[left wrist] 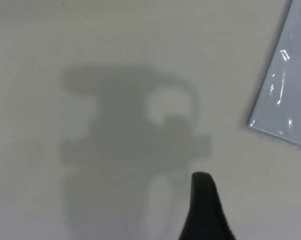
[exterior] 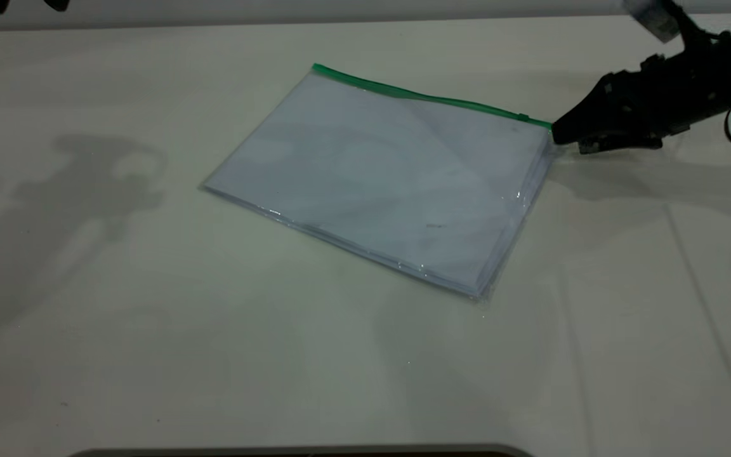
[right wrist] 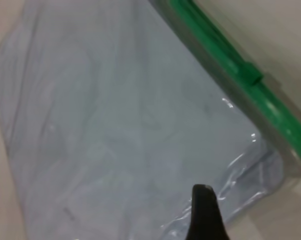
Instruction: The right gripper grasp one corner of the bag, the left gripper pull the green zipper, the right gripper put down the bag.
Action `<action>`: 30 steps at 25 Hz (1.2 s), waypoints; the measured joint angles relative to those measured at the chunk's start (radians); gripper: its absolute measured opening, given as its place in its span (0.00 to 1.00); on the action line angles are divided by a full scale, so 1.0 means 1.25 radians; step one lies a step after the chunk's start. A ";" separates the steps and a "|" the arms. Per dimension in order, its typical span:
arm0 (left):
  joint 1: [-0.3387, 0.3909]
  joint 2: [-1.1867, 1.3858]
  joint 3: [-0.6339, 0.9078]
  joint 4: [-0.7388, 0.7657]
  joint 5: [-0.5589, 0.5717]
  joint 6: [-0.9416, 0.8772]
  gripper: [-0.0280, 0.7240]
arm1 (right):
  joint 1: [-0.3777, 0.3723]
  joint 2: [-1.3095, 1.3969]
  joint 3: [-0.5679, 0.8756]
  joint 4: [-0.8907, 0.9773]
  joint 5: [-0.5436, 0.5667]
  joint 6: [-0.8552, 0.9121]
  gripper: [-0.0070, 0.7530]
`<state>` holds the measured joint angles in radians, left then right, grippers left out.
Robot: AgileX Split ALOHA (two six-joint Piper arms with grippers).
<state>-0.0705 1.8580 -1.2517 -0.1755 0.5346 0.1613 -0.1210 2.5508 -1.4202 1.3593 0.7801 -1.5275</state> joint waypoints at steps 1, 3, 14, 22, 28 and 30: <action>0.000 0.000 0.000 0.000 0.000 0.000 0.82 | 0.000 0.007 -0.008 0.000 -0.001 0.000 0.75; 0.000 0.000 0.000 0.000 -0.001 0.000 0.82 | 0.000 0.022 -0.020 0.000 -0.001 -0.004 0.75; 0.000 0.000 0.000 -0.003 -0.014 0.001 0.82 | 0.000 0.082 -0.033 0.110 0.074 -0.101 0.75; -0.001 0.000 0.000 -0.003 -0.020 0.001 0.82 | 0.045 0.103 -0.033 0.158 0.108 -0.136 0.73; -0.001 0.000 0.000 -0.003 -0.026 0.027 0.82 | 0.072 0.110 -0.033 0.185 0.113 -0.164 0.44; -0.001 0.002 0.000 -0.003 -0.031 0.079 0.82 | 0.072 0.111 -0.033 0.188 0.134 -0.169 0.21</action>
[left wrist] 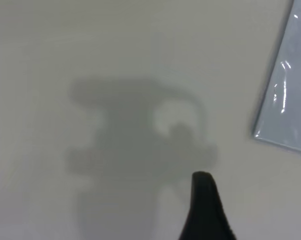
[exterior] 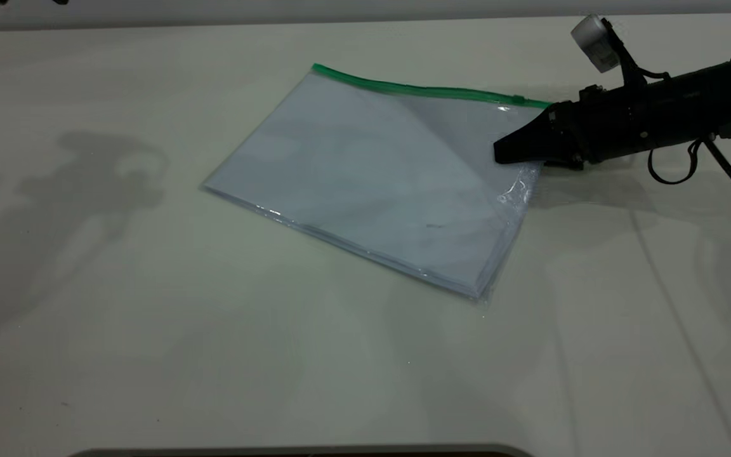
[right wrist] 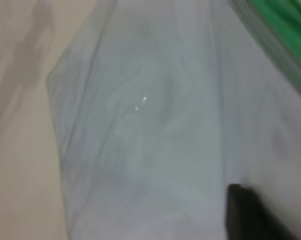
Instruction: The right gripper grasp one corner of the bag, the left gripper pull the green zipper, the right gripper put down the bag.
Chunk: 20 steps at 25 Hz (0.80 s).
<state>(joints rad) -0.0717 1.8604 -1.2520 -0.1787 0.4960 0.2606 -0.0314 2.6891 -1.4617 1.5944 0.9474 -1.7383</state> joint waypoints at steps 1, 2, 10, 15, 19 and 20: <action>0.000 0.004 0.000 -0.002 -0.002 0.039 0.82 | 0.000 0.000 0.000 0.000 0.014 -0.003 0.11; 0.000 0.008 -0.001 -0.006 -0.003 0.073 0.82 | 0.000 0.000 0.000 -0.001 0.027 -0.005 0.07; -0.012 0.071 -0.029 -0.236 0.026 0.419 0.82 | 0.014 -0.003 -0.059 -0.071 0.122 0.006 0.06; -0.044 0.137 -0.135 -0.379 0.150 0.640 0.82 | 0.061 -0.026 -0.086 -0.148 0.124 0.030 0.06; -0.065 0.206 -0.226 -0.397 0.235 0.733 0.82 | 0.110 -0.060 -0.087 -0.179 0.128 0.035 0.06; -0.068 0.221 -0.248 -0.397 0.246 0.748 0.82 | 0.121 -0.069 -0.087 -0.183 0.128 0.035 0.06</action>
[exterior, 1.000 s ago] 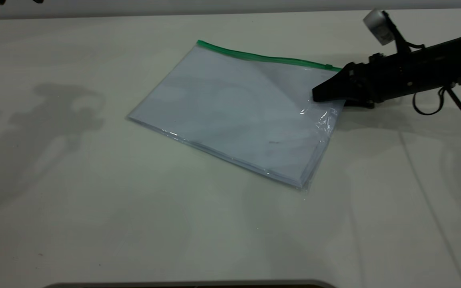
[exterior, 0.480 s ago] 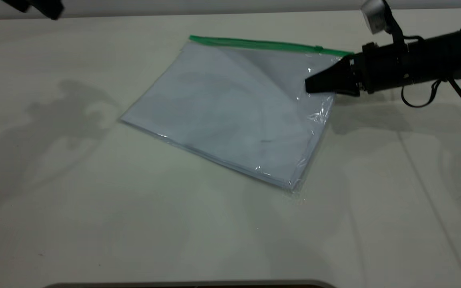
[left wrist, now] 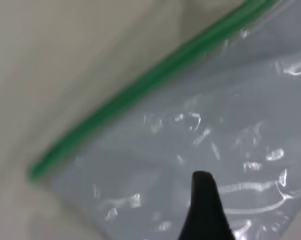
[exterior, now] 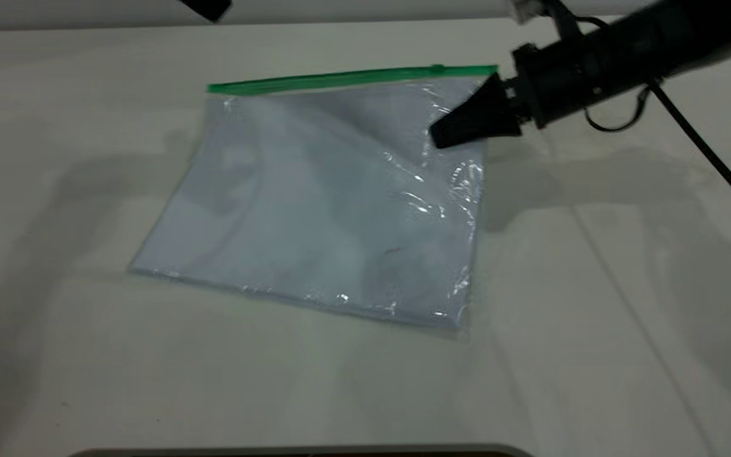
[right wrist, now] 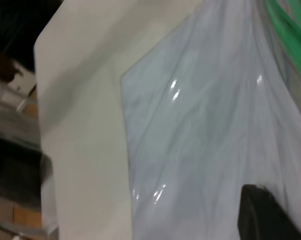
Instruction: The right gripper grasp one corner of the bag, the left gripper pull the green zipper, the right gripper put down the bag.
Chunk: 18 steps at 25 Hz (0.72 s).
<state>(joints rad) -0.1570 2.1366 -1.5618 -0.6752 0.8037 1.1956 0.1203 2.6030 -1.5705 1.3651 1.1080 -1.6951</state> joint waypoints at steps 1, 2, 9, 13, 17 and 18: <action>-0.004 0.018 -0.016 0.000 0.010 0.017 0.82 | 0.010 -0.009 0.000 -0.005 0.001 0.000 0.06; -0.006 0.037 -0.036 0.000 0.020 0.031 0.82 | 0.020 -0.019 0.000 -0.009 0.000 0.000 0.06; -0.059 0.115 -0.128 -0.031 0.036 0.127 0.82 | 0.094 -0.075 0.000 -0.056 -0.103 0.002 0.06; -0.091 0.128 -0.136 -0.039 0.037 0.182 0.82 | 0.118 -0.078 0.000 -0.071 -0.147 0.004 0.06; -0.116 0.141 -0.136 -0.041 0.035 0.232 0.82 | 0.128 -0.078 0.000 -0.074 -0.179 0.004 0.06; -0.121 0.144 -0.136 -0.041 0.032 0.240 0.82 | 0.130 -0.078 0.000 -0.074 -0.184 0.004 0.06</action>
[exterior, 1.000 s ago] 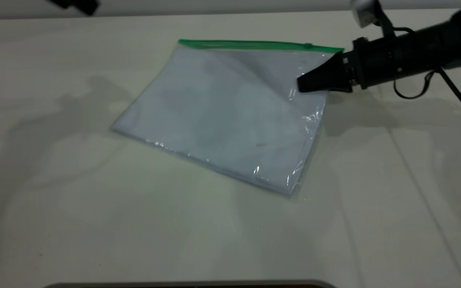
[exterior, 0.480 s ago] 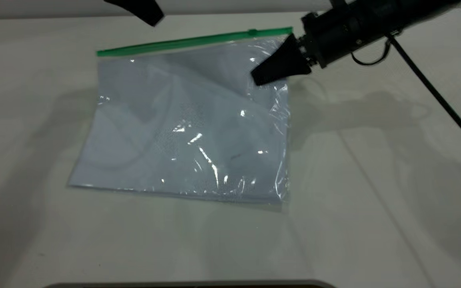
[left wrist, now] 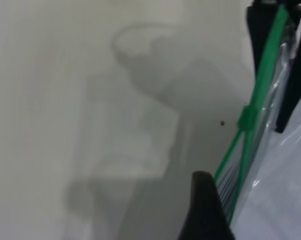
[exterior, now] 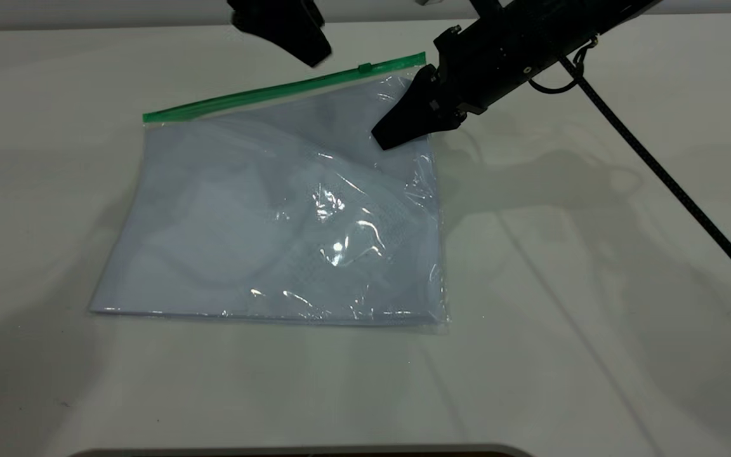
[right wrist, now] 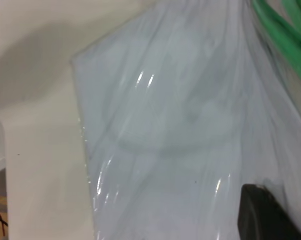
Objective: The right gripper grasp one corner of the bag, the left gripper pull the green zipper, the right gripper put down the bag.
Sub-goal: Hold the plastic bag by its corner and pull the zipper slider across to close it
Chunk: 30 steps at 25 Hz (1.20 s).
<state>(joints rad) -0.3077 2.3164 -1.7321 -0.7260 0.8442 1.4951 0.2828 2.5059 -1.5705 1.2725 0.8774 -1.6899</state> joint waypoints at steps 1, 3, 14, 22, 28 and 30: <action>-0.006 0.003 0.000 0.001 -0.003 0.009 0.82 | 0.001 0.000 0.000 -0.001 -0.003 0.000 0.06; -0.017 0.007 0.000 0.000 -0.008 0.021 0.82 | 0.003 0.000 0.000 -0.001 -0.007 0.000 0.06; -0.046 0.041 0.000 -0.002 -0.065 0.060 0.82 | 0.005 0.000 0.000 -0.001 -0.008 0.000 0.06; -0.053 0.062 -0.007 -0.038 -0.082 0.088 0.81 | 0.005 0.000 0.000 -0.001 -0.008 0.000 0.06; -0.053 0.063 -0.007 -0.044 -0.082 0.091 0.63 | 0.005 0.000 0.000 -0.002 -0.008 0.000 0.06; -0.053 0.063 -0.007 -0.044 -0.081 0.092 0.53 | 0.005 0.000 0.000 -0.002 -0.008 0.000 0.06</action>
<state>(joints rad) -0.3744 2.3949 -1.7413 -0.7813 0.7430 1.6100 0.2886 2.5059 -1.5705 1.2696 0.8679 -1.6899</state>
